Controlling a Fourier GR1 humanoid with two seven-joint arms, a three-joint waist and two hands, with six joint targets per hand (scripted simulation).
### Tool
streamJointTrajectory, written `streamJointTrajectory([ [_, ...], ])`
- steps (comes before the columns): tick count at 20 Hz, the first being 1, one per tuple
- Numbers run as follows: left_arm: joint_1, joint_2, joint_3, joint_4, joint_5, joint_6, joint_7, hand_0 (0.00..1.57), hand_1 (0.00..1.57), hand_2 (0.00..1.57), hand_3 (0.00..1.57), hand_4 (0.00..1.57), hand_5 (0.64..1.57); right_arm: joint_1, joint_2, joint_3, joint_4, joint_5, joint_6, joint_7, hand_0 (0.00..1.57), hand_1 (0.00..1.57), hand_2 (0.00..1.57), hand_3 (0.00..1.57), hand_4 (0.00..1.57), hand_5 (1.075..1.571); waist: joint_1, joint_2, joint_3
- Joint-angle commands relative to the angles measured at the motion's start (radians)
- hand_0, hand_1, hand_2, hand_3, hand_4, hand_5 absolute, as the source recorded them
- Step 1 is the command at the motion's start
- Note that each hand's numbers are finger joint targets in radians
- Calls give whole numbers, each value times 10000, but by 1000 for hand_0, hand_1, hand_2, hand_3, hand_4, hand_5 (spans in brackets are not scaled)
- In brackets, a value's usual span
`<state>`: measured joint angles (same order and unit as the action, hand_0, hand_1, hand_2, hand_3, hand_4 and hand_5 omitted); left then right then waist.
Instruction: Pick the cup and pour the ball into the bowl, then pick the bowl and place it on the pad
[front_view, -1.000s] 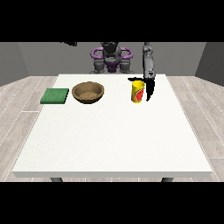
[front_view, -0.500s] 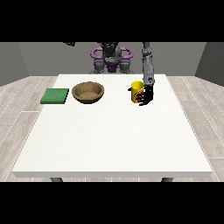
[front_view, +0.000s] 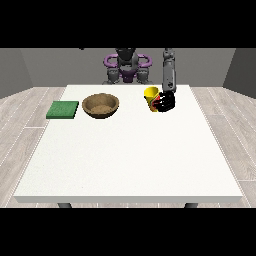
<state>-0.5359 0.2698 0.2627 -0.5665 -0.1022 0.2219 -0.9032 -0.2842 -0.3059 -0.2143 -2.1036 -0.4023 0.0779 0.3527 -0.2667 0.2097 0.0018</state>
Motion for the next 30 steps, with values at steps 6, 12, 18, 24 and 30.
streamJointTrajectory([
  [6,-1317,-544,-1945,-37,-2565,2885,2971,1394,1394,1571,1571,1096,1526,32,-99,-91,1446,-166,322,130,0,0,0,0,238,1560,243,-1290,-3],
  [12,-2493,-335,-2589,719,-4331,5134,4754,1411,1411,1571,1571,940,1564,-398,174,200,1320,-5,252,-232,0,0,0,0,292,1561,-295,-550,-12],
  [18,-3732,-884,-3461,1167,-5679,5296,6825,1411,1411,1571,1571,940,1564,-750,-13,-39,2104,58,403,-428,0,0,0,0,324,1562,93,-727,-13],
  [24,-4347,-320,-4877,2320,-8274,6675,8528,1368,1368,1571,1571,828,1552,-700,60,142,2488,117,787,-859,0,0,0,0,347,1562,-179,-739,8],
  [30,-4916,-1723,-6895,3557,-10918,5979,10891,1326,1326,1433,1427,979,1480,-614,349,289,3475,422,446,-698,0,0,0,0,378,1565,257,-1883,12],
])
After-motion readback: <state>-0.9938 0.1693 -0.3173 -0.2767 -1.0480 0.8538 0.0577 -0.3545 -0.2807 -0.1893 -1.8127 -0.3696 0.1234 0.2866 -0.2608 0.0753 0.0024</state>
